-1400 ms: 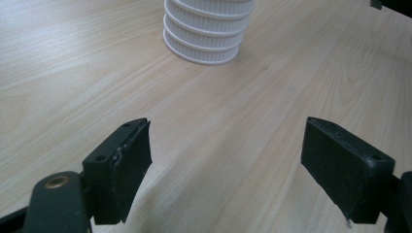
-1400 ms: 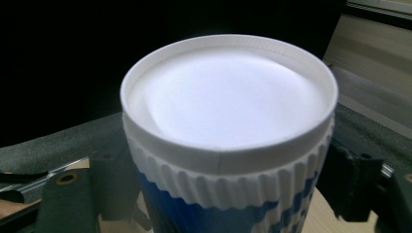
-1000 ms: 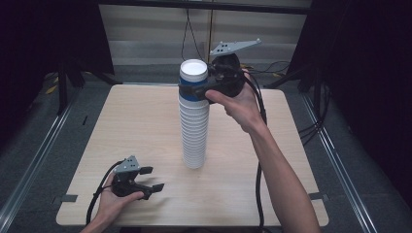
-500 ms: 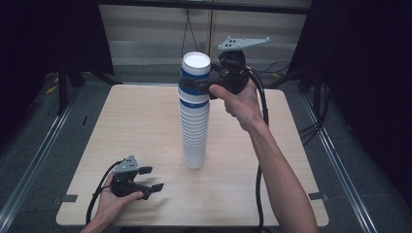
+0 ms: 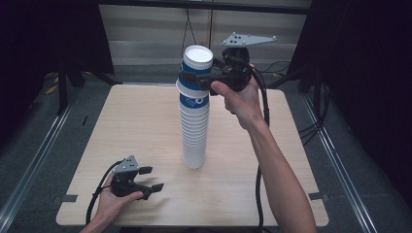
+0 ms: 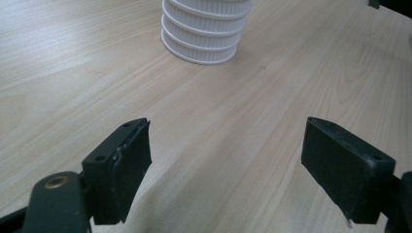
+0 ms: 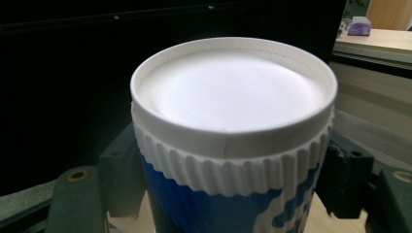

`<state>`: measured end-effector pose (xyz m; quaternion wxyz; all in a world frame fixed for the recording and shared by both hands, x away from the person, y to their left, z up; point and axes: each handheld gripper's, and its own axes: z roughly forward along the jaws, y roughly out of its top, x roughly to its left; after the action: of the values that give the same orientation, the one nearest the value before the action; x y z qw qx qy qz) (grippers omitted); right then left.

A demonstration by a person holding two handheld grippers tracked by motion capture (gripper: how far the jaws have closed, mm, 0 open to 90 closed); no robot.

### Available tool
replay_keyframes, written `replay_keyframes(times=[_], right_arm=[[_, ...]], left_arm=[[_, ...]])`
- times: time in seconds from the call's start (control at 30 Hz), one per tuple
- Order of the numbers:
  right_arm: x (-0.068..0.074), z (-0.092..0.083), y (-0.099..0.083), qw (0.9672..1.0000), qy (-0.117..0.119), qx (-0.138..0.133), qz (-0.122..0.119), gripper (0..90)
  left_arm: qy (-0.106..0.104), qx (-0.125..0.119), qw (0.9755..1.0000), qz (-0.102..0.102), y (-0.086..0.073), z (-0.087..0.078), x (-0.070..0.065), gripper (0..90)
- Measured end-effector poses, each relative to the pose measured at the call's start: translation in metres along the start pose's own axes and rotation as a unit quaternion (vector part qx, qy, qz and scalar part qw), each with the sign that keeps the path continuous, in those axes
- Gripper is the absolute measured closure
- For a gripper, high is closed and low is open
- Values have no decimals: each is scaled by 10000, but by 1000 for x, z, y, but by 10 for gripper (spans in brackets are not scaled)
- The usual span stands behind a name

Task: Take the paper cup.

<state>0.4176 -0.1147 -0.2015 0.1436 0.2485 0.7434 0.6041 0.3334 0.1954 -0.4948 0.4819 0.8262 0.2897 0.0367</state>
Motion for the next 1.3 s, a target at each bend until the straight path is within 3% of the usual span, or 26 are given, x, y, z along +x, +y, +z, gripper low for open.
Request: replay_keyframes(times=[0.3,0.97,1.3], right_arm=[[-1,-4,2,9993,8,-313,192,260],[4,-15,6,9955,-83,-935,122,266],[2,-20,6,9951,-97,-977,129,267]], left_arm=[[-6,-8,10000,13,0,0,0,181],[12,-25,10000,43,0,0,-1,182],[-17,-7,10000,34,0,1,-1,182]])
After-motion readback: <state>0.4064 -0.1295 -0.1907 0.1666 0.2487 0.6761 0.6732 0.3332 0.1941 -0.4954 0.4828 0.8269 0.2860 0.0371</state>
